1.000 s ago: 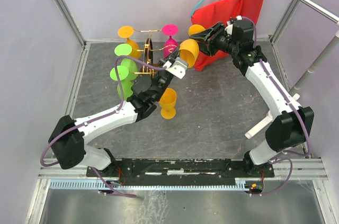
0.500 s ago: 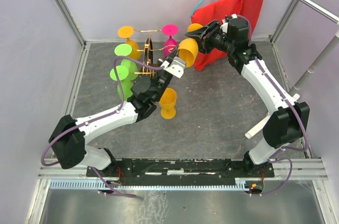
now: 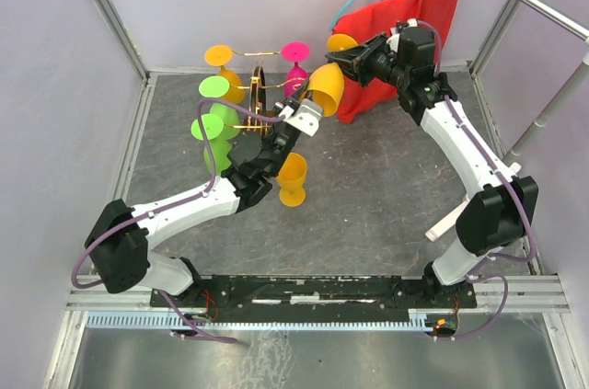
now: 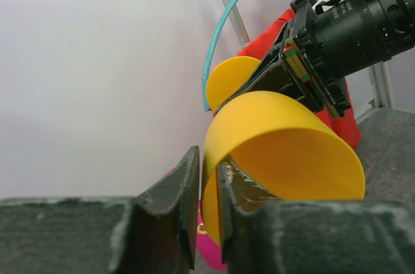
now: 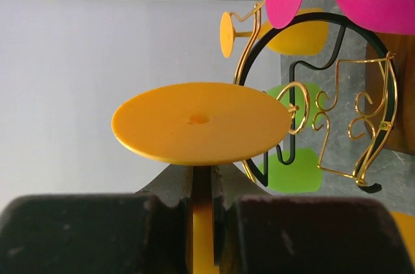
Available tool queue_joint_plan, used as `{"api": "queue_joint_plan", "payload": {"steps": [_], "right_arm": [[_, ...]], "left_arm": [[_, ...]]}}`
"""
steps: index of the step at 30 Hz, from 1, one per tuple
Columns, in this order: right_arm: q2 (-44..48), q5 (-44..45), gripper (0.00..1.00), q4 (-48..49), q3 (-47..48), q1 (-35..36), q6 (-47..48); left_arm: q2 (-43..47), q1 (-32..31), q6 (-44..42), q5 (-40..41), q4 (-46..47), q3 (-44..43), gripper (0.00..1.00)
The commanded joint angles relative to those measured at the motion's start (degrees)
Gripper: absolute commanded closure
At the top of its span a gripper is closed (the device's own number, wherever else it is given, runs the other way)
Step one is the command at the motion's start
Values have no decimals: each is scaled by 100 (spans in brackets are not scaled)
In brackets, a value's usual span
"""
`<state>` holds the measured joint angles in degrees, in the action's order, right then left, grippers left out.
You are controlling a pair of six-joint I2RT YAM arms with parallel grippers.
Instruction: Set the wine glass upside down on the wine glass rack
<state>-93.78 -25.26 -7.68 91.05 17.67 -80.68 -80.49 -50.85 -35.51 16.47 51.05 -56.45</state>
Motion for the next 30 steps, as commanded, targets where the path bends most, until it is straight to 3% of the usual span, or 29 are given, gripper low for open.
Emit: {"api": "queue_joint_plan", "payload": {"steps": [1, 4, 9, 16, 21, 25, 30], "right_arm": [[-25, -186, 99, 243, 391, 105, 552], [-99, -116, 99, 78, 702, 105, 877], [-261, 242, 99, -452, 1446, 87, 1744], [-546, 906, 99, -1199, 2518, -3, 3035], [-505, 1317, 99, -1678, 2759, -14, 4116], [-235, 1455, 99, -1670, 2389, -24, 5092], [457, 1511, 99, -738, 948, -9, 6381]], "left_arm": [[21, 9, 270, -25, 215, -44, 69], [88, 11, 275, -68, 112, 52, 47], [259, 7, 248, -53, -148, 276, 32], [598, 10, 404, 42, -794, 465, 22], [653, 34, 744, 298, -1595, -23, 19], [608, 309, 1496, 162, -2201, -657, 18], [561, 1120, 2784, -522, -3114, -1552, 18]]}}
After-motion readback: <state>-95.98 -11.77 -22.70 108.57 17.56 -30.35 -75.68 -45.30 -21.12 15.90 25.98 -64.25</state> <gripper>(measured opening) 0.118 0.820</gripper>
